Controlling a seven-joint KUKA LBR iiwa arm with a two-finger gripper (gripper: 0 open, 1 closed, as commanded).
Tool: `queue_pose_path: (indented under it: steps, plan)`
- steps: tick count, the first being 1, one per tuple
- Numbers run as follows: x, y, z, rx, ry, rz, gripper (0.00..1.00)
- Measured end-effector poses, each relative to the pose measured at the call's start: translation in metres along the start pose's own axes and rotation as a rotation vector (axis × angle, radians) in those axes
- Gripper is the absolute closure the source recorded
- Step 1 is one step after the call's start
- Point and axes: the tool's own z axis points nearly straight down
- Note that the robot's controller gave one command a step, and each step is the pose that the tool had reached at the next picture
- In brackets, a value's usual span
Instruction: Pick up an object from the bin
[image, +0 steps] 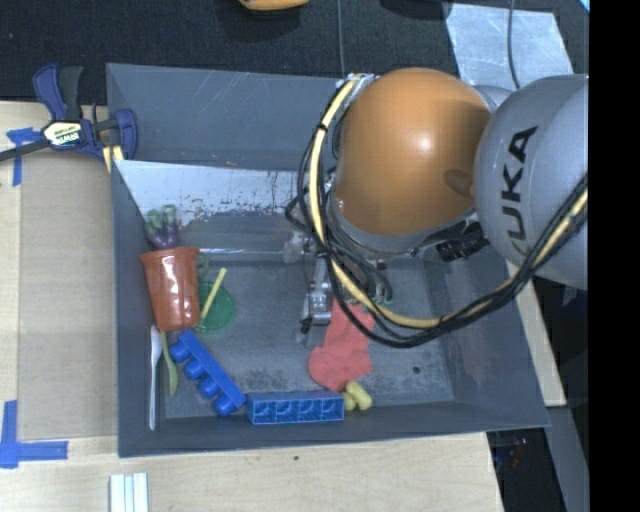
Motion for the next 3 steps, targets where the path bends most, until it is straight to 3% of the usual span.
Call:
queue_pose_path:
  steps: [1,2,3]
  plan:
    - [0.009,0.001,-0.005,0.001,0.007,0.068,0.00]
    - [0.011,-0.056,0.008,0.000,0.000,-0.037,1.00]
    - [0.011,-0.056,0.008,0.000,0.000,-0.037,1.00]
